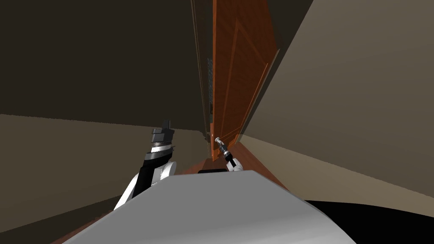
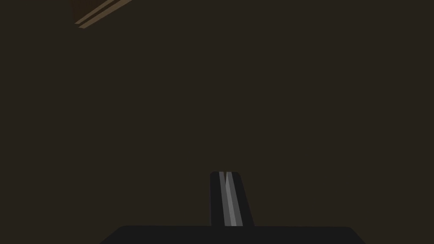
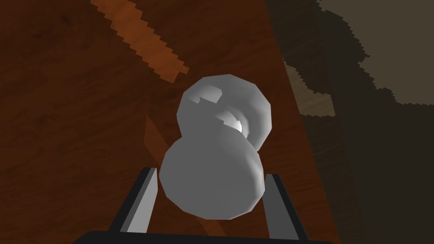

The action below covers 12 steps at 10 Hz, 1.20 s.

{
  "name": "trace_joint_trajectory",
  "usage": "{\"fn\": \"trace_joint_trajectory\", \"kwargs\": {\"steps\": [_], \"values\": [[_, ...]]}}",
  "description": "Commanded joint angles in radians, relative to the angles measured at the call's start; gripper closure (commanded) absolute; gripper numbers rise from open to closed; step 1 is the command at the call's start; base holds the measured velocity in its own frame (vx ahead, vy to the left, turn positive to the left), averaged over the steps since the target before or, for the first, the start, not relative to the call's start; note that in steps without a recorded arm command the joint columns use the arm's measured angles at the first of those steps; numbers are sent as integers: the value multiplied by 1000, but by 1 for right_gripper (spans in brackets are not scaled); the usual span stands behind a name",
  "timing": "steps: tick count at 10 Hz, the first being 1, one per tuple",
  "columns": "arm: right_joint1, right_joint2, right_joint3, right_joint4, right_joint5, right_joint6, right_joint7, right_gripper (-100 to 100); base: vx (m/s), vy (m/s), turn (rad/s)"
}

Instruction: Pull the door open

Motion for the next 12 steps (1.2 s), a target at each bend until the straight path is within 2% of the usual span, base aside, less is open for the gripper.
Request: {"fn": "trace_joint_trajectory", "kwargs": {"steps": [1,6,7,8,9,11,12], "values": [[1,1,3,14,-14,-4,-49,100,-47,-13,101],[5,-15,-1,10,-57,-1,-167,100,-44,-17,102],[5,-15,-1,10,-57,-1,-173,100,-25,-15,63],[7,-20,-2,9,-73,0,-210,100,-37,-9,116],[7,-20,-2,9,-73,0,-214,100,-32,-14,63],[10,-30,-4,6,-105,2,-281,100,-48,-27,154],[10,-30,-4,6,-105,2,-297,100,-46,-27,85]]}}
